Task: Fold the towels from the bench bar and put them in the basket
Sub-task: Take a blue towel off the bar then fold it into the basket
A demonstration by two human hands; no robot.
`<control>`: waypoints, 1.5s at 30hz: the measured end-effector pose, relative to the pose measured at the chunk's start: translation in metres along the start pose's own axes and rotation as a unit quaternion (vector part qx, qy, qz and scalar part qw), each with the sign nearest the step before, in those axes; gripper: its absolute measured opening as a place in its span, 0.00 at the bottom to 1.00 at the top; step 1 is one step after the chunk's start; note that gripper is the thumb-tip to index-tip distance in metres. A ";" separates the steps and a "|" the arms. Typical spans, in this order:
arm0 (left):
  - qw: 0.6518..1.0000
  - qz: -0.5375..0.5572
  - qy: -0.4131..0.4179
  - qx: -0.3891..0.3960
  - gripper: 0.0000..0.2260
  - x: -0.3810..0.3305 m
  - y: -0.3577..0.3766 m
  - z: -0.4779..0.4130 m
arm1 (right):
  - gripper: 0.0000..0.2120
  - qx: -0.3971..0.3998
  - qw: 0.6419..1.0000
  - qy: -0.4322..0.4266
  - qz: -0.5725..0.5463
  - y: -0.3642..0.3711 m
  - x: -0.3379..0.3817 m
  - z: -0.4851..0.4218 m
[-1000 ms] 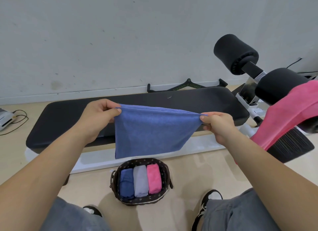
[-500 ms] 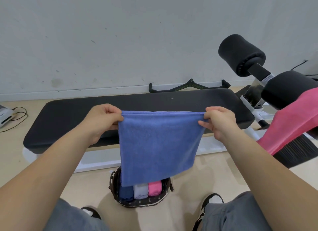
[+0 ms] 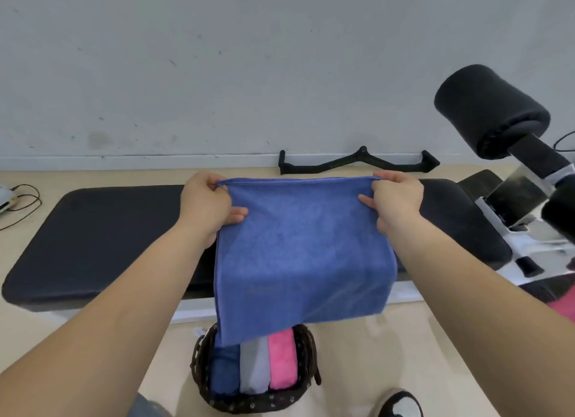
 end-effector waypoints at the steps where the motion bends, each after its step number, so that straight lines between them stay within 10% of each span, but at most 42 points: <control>1: 1.000 0.020 -0.002 -0.011 0.05 0.002 0.003 -0.006 | 0.17 0.001 1.000 -0.005 0.021 0.008 0.001 -0.007; 13: 0.984 -0.142 0.095 0.045 0.20 0.005 0.007 -0.031 | 0.18 0.065 0.965 -0.150 0.206 0.058 0.007 -0.031; 17: 0.935 -0.253 0.226 0.106 0.14 -0.015 0.004 -0.006 | 0.21 0.090 0.894 -0.296 0.325 0.061 0.009 0.011; 21: 0.847 -0.347 0.332 0.227 0.05 -0.015 0.003 0.046 | 0.19 0.198 0.797 -0.264 0.506 0.068 -0.028 0.058; 26: 0.765 -0.462 0.307 0.327 0.37 0.024 -0.007 0.097 | 0.34 0.188 0.648 -0.250 0.694 0.068 -0.089 0.105; 34: 0.697 -0.551 0.280 0.364 0.47 0.041 -0.032 0.102 | 0.36 0.182 0.667 -0.260 0.674 0.058 -0.101 0.103; 37: 0.676 -0.547 0.397 0.295 0.32 0.025 -0.027 0.115 | 0.40 0.183 0.661 -0.260 0.680 0.059 -0.102 0.104; 42: 0.584 -0.582 0.463 0.326 0.54 0.050 0.003 0.141 | 0.38 0.147 0.664 -0.278 0.679 0.061 -0.103 0.106; 45: 0.576 -0.592 0.475 0.304 0.47 0.047 0.007 0.133 | 0.34 0.147 0.670 -0.279 0.672 0.062 -0.103 0.103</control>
Point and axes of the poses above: each hand's wrist, its own z-axis away from the middle knuckle, its own y-axis out of the palm, x = y × z, the point moved 7 cm from there along -z, towards the middle knuckle, and after that the axes turned 12 degrees about y, right-handed, at the moved point
